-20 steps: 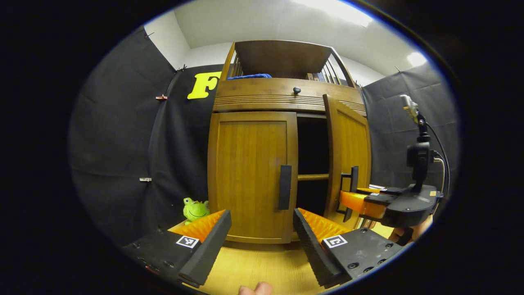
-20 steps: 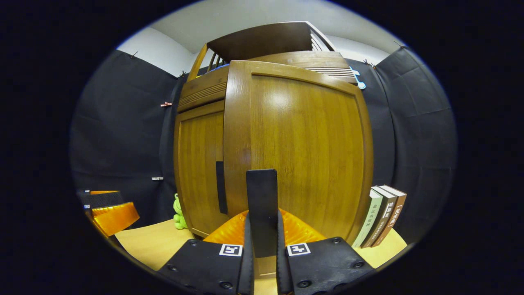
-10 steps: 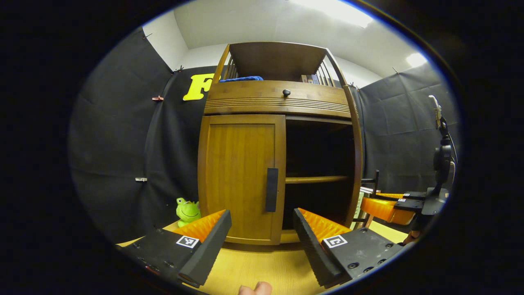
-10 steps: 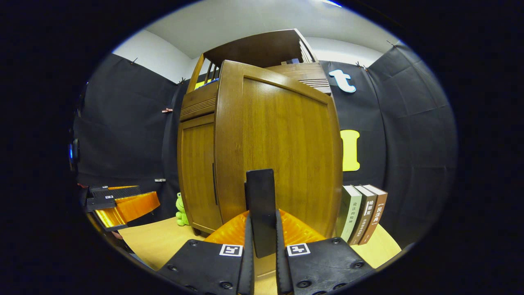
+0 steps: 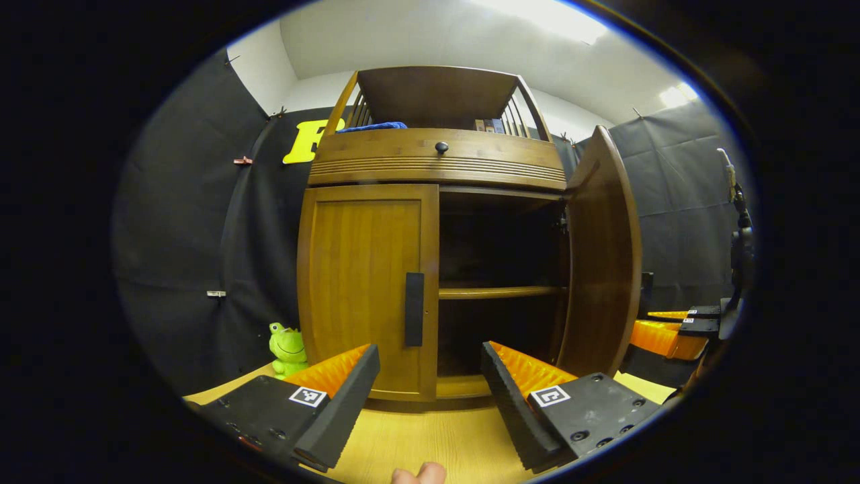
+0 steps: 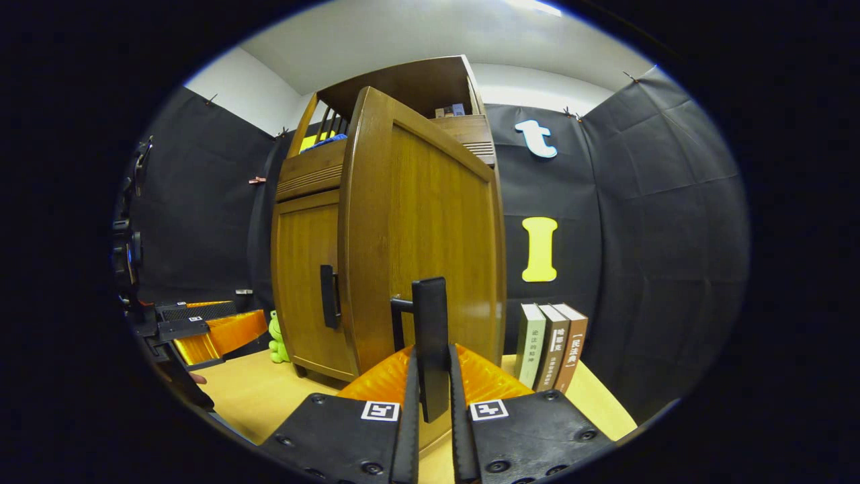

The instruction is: Open the right door of the double-door shoe cabinet with the right hand, and open the left door with the left hand.

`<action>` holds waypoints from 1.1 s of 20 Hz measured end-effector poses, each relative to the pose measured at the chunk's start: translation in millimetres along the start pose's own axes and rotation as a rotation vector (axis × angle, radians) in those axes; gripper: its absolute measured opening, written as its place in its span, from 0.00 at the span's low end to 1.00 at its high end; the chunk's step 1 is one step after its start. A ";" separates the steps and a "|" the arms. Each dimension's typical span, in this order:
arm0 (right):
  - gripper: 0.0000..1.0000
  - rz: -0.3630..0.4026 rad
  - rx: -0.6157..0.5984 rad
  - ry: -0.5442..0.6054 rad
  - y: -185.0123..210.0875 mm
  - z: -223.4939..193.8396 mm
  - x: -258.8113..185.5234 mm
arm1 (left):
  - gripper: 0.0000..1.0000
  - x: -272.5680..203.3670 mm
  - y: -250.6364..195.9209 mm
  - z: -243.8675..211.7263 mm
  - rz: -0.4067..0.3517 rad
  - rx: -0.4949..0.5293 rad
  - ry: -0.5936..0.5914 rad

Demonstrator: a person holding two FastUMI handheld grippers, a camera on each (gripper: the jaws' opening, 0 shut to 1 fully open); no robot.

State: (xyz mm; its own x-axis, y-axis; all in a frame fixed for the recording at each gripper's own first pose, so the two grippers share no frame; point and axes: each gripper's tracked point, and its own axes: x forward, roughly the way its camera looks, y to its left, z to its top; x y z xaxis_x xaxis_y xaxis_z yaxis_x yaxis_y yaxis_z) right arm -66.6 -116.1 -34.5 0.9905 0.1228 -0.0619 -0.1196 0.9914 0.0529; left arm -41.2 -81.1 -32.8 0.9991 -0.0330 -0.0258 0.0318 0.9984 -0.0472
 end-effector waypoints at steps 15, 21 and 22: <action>0.18 -0.135 0.030 -0.001 -100.9 13.0 -24.6 | 0.95 14.1 -39.5 -1.8 -0.039 0.004 0.007; 0.19 -0.230 -0.014 -0.007 -122.2 13.6 -38.2 | 0.93 23.0 -36.5 -8.2 -0.031 0.017 0.024; 0.21 -0.235 0.003 -0.010 -122.8 14.6 -40.9 | 0.93 23.6 -35.8 -7.4 -0.029 0.017 0.023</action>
State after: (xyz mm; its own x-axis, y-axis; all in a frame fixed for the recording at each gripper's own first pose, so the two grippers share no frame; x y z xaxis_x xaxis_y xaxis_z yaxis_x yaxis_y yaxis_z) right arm -91.4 -243.5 -23.9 0.9917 -0.1120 -0.0630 0.1147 0.9925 0.0412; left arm -19.0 -118.0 -39.1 0.9969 -0.0626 -0.0475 0.0611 0.9976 -0.0316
